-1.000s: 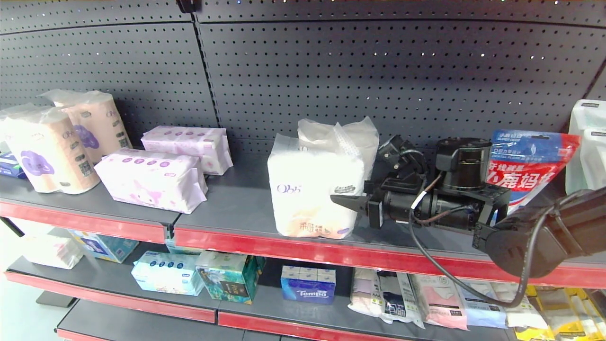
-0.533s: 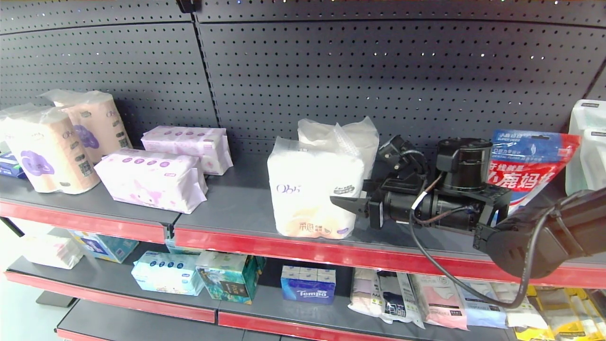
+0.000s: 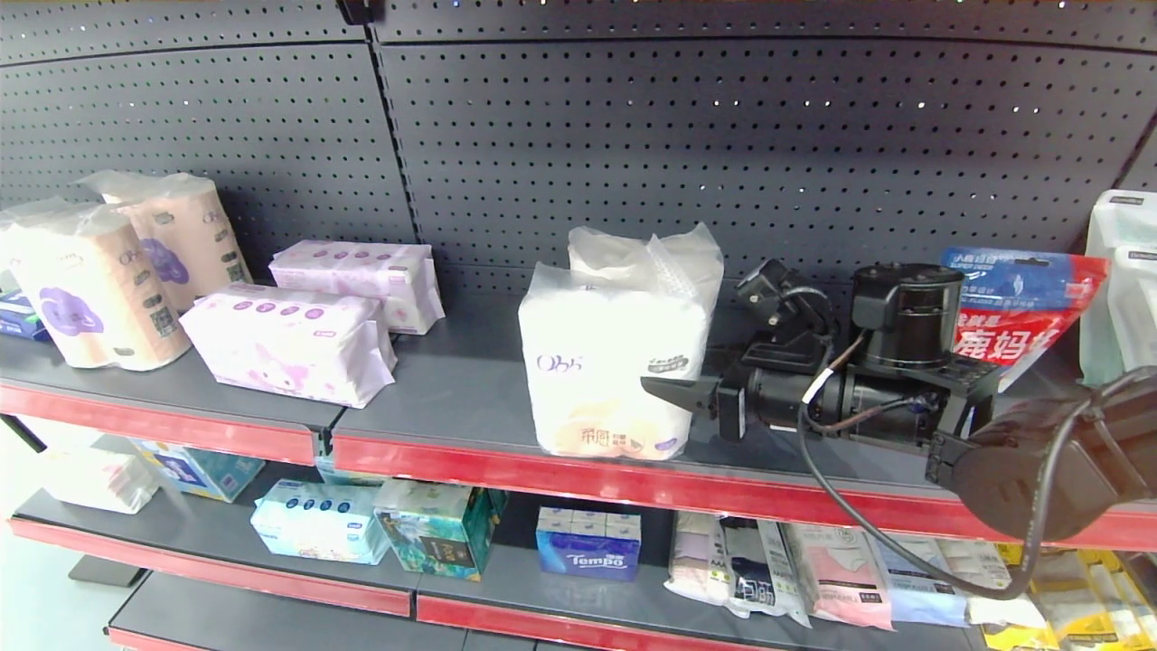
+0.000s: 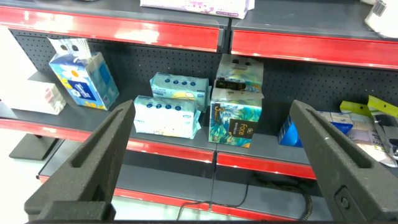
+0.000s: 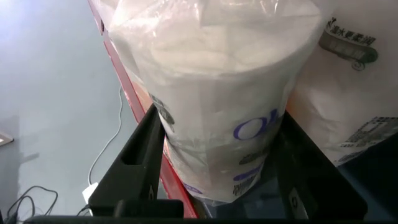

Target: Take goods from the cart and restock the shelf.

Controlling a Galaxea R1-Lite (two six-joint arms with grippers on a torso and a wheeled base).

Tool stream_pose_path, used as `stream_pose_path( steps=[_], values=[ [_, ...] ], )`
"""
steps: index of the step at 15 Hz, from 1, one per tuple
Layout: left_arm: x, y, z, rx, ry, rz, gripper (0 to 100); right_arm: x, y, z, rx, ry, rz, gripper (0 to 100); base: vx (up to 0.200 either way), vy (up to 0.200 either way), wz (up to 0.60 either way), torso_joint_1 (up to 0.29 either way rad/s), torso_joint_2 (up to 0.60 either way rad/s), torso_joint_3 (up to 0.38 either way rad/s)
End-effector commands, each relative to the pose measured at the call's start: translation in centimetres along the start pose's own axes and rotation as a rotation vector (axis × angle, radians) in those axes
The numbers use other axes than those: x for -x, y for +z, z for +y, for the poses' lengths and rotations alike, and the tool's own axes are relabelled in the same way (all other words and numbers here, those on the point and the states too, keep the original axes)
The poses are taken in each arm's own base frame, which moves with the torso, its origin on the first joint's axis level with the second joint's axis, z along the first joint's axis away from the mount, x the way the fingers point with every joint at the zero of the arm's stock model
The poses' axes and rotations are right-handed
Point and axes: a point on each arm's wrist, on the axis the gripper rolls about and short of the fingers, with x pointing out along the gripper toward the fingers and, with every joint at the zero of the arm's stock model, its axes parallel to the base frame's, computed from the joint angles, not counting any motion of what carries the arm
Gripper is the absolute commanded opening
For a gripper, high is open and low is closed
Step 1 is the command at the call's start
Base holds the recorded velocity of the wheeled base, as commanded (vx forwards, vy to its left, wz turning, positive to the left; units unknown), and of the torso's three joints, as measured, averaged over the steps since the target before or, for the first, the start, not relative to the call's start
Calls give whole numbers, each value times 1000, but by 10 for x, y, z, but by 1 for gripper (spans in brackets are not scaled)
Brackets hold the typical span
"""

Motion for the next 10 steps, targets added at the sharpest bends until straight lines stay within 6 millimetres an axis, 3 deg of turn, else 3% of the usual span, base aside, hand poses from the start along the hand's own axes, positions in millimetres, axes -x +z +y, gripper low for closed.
stream_pose_path(
  steps=[1,10],
  values=[
    [0,0,0,0,1,1,100,5,2,1,4,-5,-6,0,0,0,0,0,0,0],
    [0,0,0,0,1,0,100,17,-3,3,-5,-43,11,0,0,0,0,0,0,0]
  ],
)
